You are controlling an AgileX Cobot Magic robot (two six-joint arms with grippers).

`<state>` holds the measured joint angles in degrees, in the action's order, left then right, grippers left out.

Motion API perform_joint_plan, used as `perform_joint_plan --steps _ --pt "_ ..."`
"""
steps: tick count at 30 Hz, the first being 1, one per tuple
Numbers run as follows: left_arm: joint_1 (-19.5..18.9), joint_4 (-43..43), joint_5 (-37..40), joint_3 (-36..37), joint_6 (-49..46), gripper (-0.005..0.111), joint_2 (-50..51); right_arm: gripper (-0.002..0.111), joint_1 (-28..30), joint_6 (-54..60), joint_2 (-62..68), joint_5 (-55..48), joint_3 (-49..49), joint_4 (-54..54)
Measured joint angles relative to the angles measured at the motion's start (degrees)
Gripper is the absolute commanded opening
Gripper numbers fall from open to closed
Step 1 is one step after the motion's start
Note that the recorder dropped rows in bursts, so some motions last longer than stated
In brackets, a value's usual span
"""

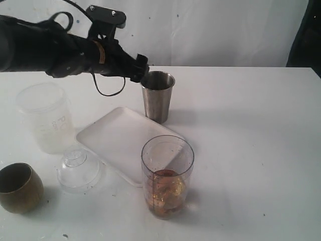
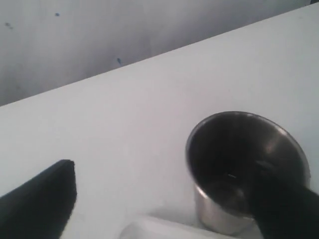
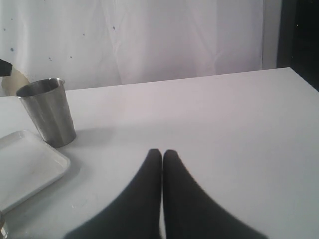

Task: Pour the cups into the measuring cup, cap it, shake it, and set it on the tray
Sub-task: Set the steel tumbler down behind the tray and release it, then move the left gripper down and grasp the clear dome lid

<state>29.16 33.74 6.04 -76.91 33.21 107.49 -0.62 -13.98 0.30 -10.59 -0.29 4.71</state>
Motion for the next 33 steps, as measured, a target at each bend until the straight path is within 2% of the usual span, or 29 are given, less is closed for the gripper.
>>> perform_joint_plan --steps 1,2,3,7,11,13,16,19,21,24,26,30,33 --pt "0.00 0.00 2.17 0.00 -0.19 0.035 -1.05 0.000 0.00 0.00 0.00 0.00 0.00 0.00" --pt "0.00 -0.82 6.55 0.00 -0.65 0.022 -3.86 0.000 0.00 0.00 0.00 0.00 0.00 0.00" --pt "0.00 -1.82 8.33 0.00 -1.42 0.001 -5.01 0.000 0.00 0.00 0.00 0.00 0.00 0.00" --pt "0.00 -14.89 23.91 0.00 -17.39 0.000 -12.62 0.000 0.00 0.00 0.00 0.00 0.00 0.00" --pt "0.00 -27.25 43.66 0.00 -33.79 0.000 -15.98 0.000 0.00 0.00 0.00 0.00 0.00 0.00" --pt "0.00 -29.95 51.90 0.00 -37.71 0.000 -16.39 0.000 0.00 0.00 0.00 0.00 0.00 0.00" --pt "0.00 -32.39 57.15 0.00 -38.72 0.001 -16.70 0.000 0.00 0.00 0.00 0.00 0.00 0.00" --pt "0.00 -34.08 60.64 0.00 -39.19 0.006 -16.70 0.000 0.00 0.00 0.00 0.00 0.00 0.00" --pt "0.00 -34.58 61.87 0.00 -39.17 0.016 -16.70 0.000 0.00 0.00 0.00 0.00 0.00 0.00" --pt "0.00 -34.67 62.56 0.00 -38.47 0.055 -16.70 0.000 0.00 0.00 0.00 0.00 0.00 0.00" --pt "0.00 -34.70 62.56 0.00 -38.19 0.069 -16.36 0.000 0.00 0.00 0.00 0.00 0.00 0.00" --pt "0.00 -34.91 59.72 3.11 -37.21 0.070 -15.00 0.000 0.00 0.00 0.00 0.00 0.00 0.00" --pt "0.00 -34.45 52.33 9.22 -36.64 0.070 -14.54 0.000 0.00 0.00 0.00 0.00 0.00 0.00"
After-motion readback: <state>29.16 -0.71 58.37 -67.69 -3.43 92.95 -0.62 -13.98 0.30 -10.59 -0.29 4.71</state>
